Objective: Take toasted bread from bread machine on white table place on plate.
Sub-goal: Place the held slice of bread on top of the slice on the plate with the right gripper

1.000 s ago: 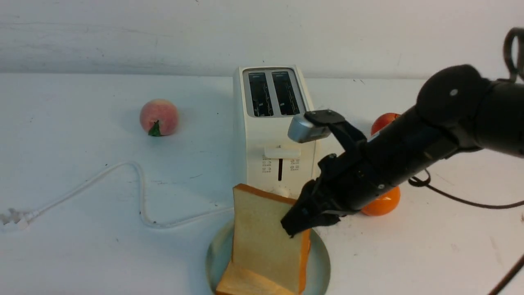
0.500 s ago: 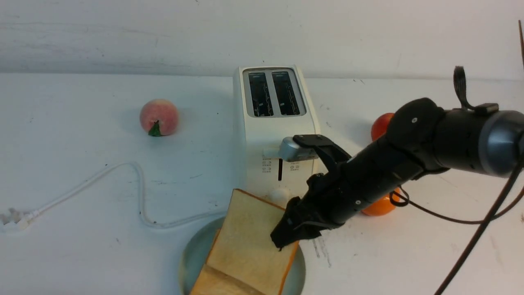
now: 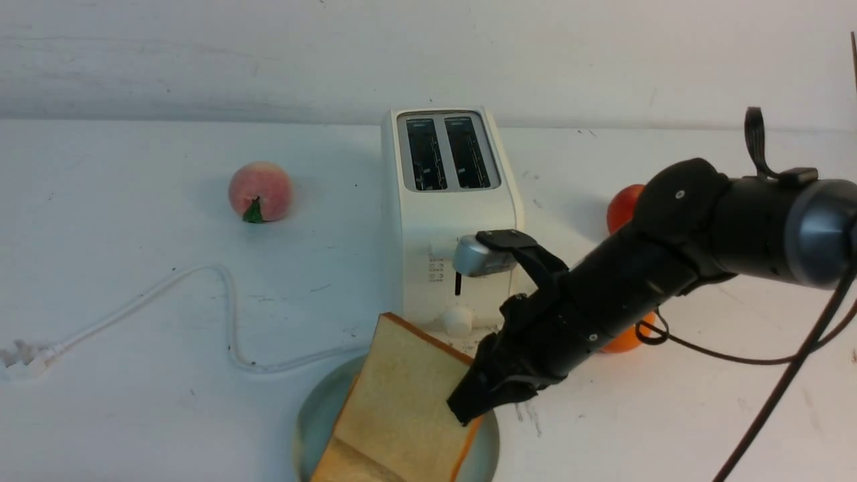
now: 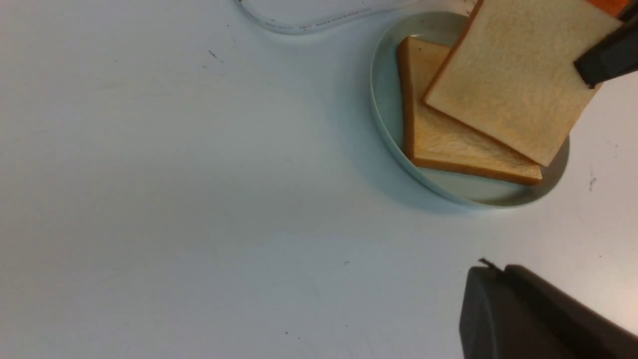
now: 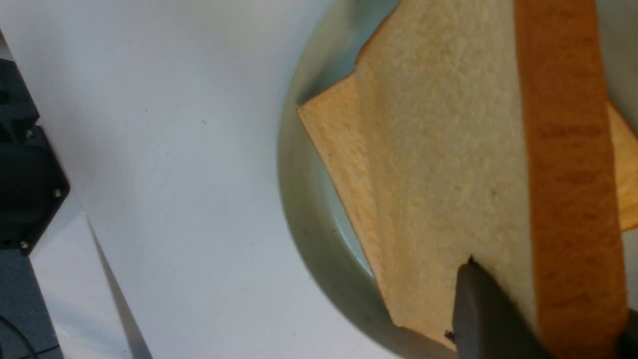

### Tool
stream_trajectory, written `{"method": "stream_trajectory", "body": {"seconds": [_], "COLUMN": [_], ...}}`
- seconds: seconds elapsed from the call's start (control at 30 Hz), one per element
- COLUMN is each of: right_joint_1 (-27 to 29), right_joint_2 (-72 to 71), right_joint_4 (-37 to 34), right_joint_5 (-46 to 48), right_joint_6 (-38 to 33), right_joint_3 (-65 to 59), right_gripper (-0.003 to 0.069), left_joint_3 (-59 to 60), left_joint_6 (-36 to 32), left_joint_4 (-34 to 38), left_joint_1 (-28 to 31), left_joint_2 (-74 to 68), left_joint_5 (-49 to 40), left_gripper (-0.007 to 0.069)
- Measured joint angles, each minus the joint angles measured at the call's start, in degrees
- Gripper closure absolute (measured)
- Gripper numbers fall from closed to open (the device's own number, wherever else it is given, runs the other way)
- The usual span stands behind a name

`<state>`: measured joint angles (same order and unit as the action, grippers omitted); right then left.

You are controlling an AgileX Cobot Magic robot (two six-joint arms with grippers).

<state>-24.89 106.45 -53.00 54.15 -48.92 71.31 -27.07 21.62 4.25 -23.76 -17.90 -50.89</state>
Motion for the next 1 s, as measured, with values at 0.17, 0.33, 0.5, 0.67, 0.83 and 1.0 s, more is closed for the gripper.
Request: {"method": "stream_trajectory", "body": {"seconds": [0.17,0.33,0.5,0.67,0.83,1.0], "right_joint_1": [0.0,0.0,0.0,0.0,0.0,0.0], "right_joint_2": [-3.43,-8.11,-8.57,-6.77,-2.85,0.21], "right_joint_4": [-3.7,-6.71,-6.55,-6.16,-6.16,-6.37], "right_joint_5": [2.3,6.09,7.31,7.24,6.44,3.7], "right_joint_6": [-0.28,-1.98,-2.27,-2.21,-2.21,-2.21], "right_joint_3": [0.0,0.0,0.0,0.0,0.0,0.0], "right_gripper": [0.055,0.055,0.055,0.055,0.055,0.0494], "left_joint_3": [0.0,0.0,0.0,0.31,0.31,0.31], "left_joint_6": [0.0,0.0,0.0,0.0,0.0,0.0], "left_joint_4": [0.02,0.02,0.02,0.02,0.02,-0.22], "left_joint_1": [0.0,0.0,0.0,0.0,0.0,0.0], "left_joint_2": [0.0,0.0,0.0,0.0,0.0,0.0], "left_joint_5": [0.0,0.0,0.0,0.2,0.43,0.43], "left_gripper": [0.0638,0.0638,0.0638,0.0638,0.0638,0.0638]}}
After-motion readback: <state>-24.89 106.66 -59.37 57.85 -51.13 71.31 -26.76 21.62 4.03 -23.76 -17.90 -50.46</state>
